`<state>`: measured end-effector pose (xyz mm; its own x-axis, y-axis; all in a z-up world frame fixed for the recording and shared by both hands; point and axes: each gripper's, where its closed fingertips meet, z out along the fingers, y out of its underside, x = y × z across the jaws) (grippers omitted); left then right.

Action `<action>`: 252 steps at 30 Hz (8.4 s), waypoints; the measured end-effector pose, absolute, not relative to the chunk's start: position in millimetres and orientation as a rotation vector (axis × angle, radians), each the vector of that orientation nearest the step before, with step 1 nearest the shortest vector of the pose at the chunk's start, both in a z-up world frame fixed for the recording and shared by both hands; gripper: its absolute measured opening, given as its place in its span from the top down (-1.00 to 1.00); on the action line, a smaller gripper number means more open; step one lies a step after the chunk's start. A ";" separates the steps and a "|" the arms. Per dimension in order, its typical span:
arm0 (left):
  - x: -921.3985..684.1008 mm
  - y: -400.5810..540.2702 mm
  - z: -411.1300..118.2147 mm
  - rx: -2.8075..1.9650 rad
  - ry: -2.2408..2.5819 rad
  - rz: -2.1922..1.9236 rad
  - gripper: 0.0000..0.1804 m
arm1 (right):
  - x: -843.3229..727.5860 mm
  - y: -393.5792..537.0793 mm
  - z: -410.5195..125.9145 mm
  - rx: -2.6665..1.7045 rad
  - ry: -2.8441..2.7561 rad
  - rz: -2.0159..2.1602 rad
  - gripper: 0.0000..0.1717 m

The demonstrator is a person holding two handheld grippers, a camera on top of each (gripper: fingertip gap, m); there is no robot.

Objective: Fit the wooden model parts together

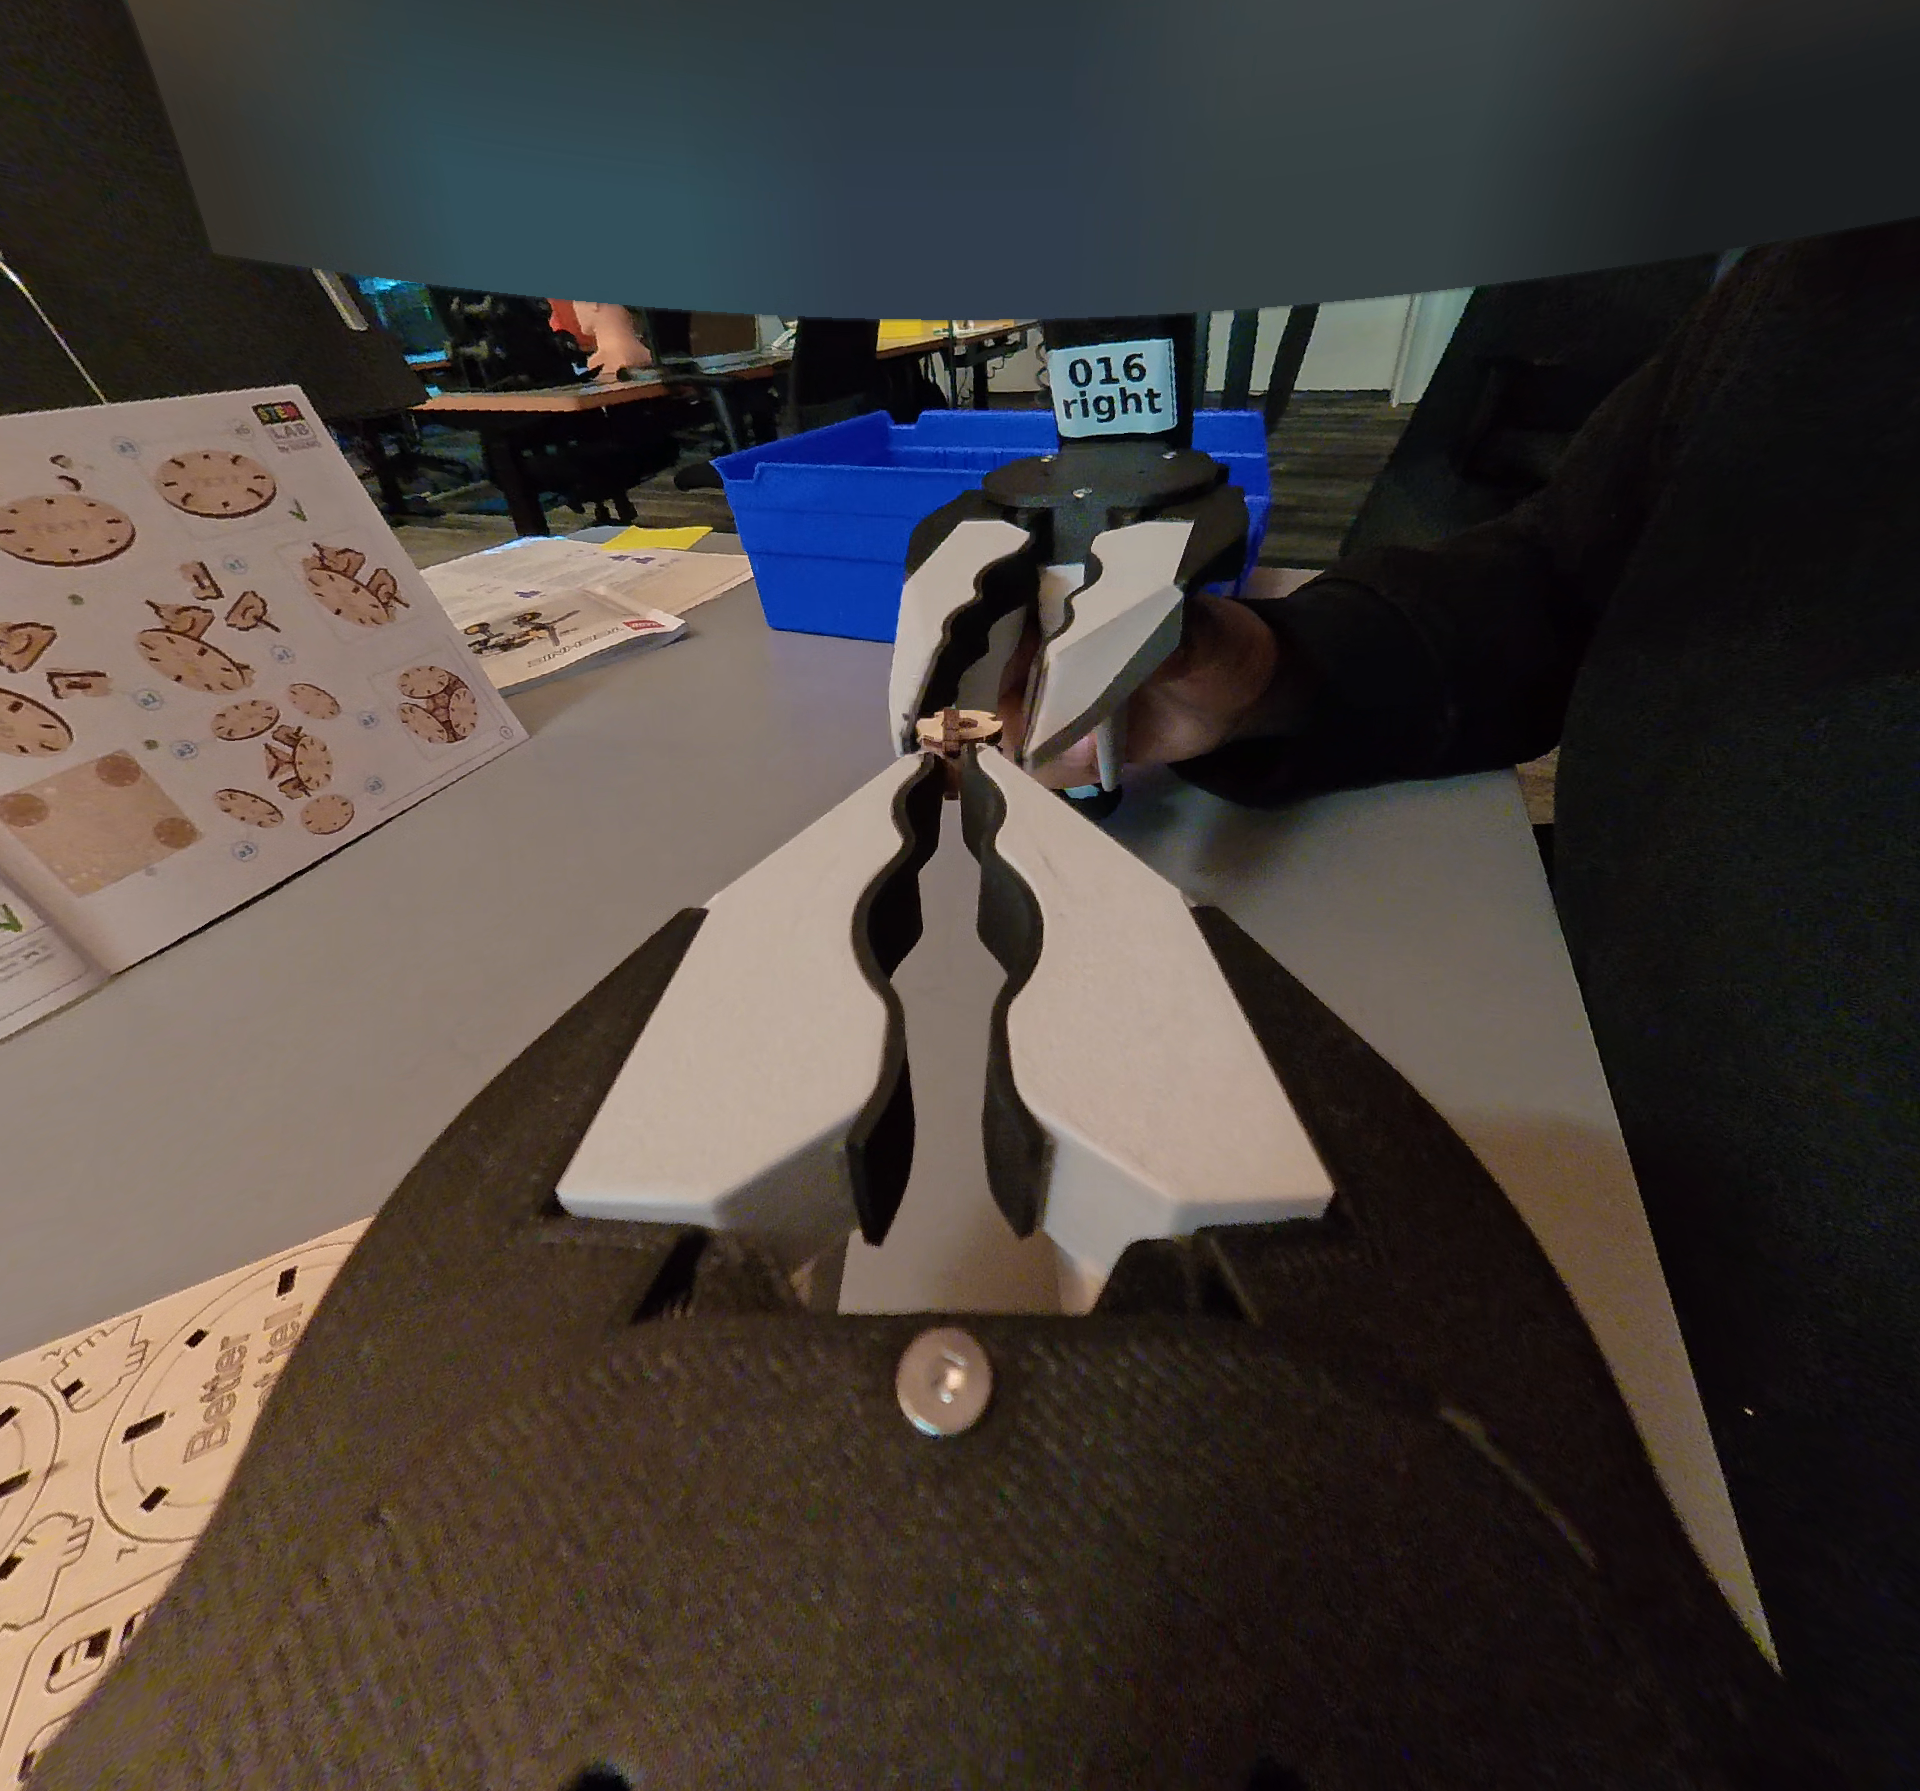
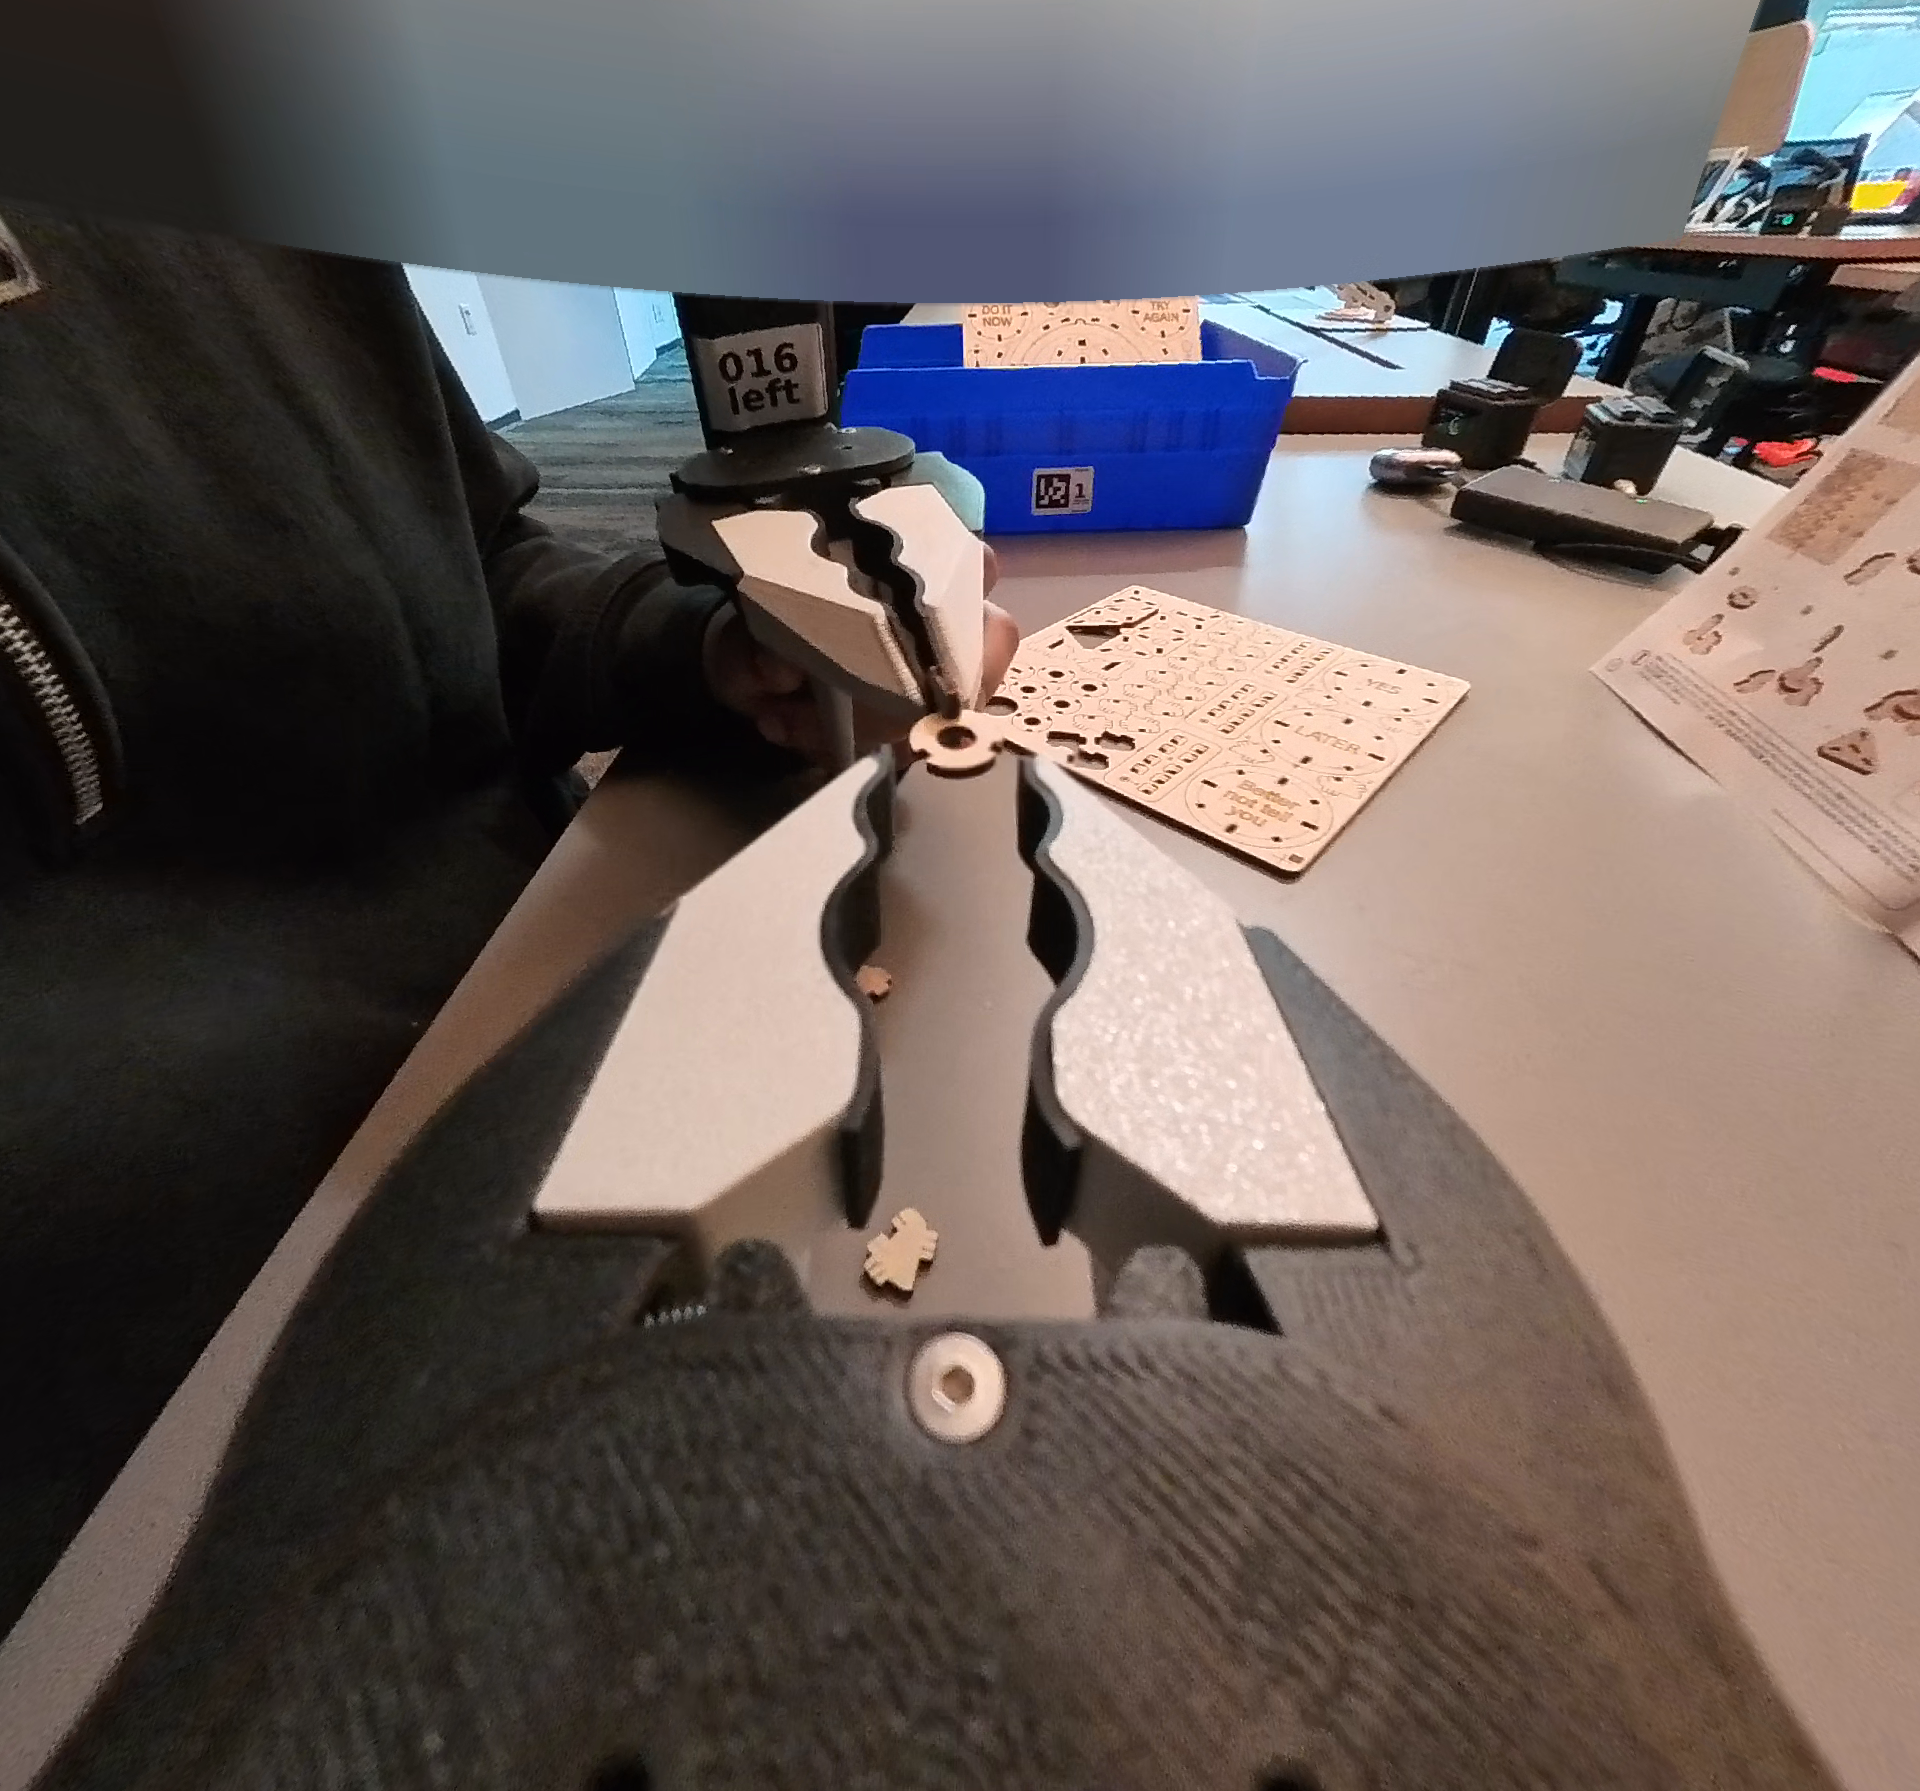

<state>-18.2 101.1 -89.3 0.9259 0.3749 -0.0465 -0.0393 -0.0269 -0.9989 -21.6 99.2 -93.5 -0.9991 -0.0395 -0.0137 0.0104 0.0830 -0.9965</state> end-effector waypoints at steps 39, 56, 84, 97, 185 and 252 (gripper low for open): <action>-9.4 105.9 -86.2 -1.498 -0.327 0.025 0.79 | -7.9 97.9 -91.6 -0.059 2.155 -2.047 0.86; -7.8 107.6 -86.9 -1.504 -0.324 0.003 0.85 | -6.4 98.3 -90.3 -0.054 2.129 -2.038 0.83; -53.3 79.2 -95.7 -1.444 -0.622 0.060 0.85 | -5.5 144.8 -193.0 -0.186 2.703 -1.223 0.73; -50.5 85.6 -102.4 -1.471 -0.640 -0.046 0.85 | -13.0 137.4 -194.3 -0.207 2.783 -1.263 0.84; -44.2 108.8 -134.5 -1.593 -0.795 -0.299 0.83 | -54.3 110.0 -138.0 0.070 2.781 -1.879 0.84; -31.7 116.6 -184.1 -2.163 -0.636 0.184 0.82 | -56.6 124.1 -121.9 0.319 2.416 -1.830 1.00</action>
<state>-31.7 116.6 -184.1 0.8599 0.5026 0.0893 0.3775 -0.5085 -0.7739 -56.6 124.1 -121.9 -0.9738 0.1094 -0.1992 0.2214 0.2585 -0.9403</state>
